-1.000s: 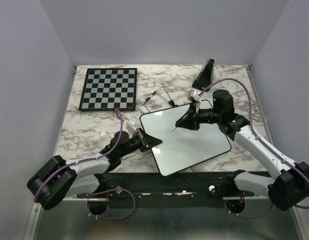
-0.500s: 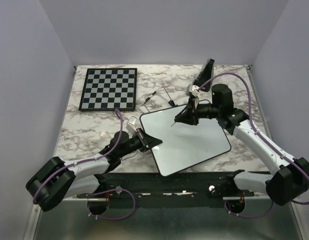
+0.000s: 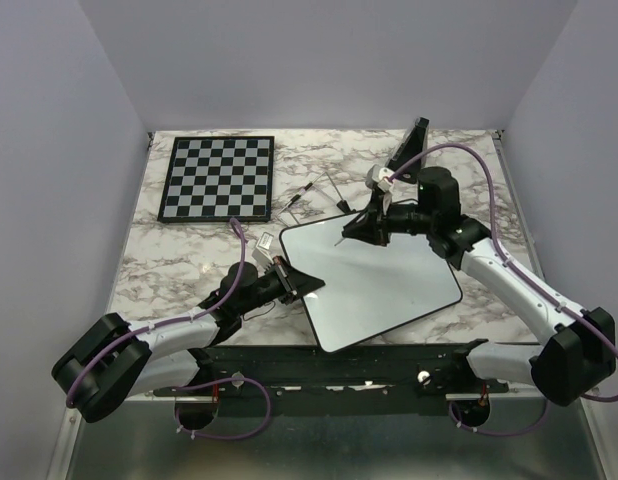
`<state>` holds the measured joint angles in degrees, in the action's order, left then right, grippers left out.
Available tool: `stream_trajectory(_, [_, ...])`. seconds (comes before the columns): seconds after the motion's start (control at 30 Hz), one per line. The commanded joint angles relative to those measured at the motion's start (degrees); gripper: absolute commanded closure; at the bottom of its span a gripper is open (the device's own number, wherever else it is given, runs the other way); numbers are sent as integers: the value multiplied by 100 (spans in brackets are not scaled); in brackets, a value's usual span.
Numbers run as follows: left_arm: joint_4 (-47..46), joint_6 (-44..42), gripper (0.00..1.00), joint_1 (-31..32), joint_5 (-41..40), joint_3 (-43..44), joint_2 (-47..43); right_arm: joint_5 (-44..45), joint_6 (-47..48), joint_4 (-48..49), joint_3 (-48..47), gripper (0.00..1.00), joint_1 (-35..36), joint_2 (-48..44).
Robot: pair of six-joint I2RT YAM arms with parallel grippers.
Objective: Write a sentence on the whiteboard
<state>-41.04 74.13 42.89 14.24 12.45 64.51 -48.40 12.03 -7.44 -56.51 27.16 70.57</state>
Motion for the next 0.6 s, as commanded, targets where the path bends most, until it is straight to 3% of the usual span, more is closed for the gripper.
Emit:
stream_trajectory(0.0, [-45, -540, 100, 52, -176, 100, 88, 340, -192, 410, 70, 99, 272, 168])
stream_trajectory(0.57, [-27, -636, 100, 61, -158, 109, 18, 533, -298, 612, 325, 99, 475, 107])
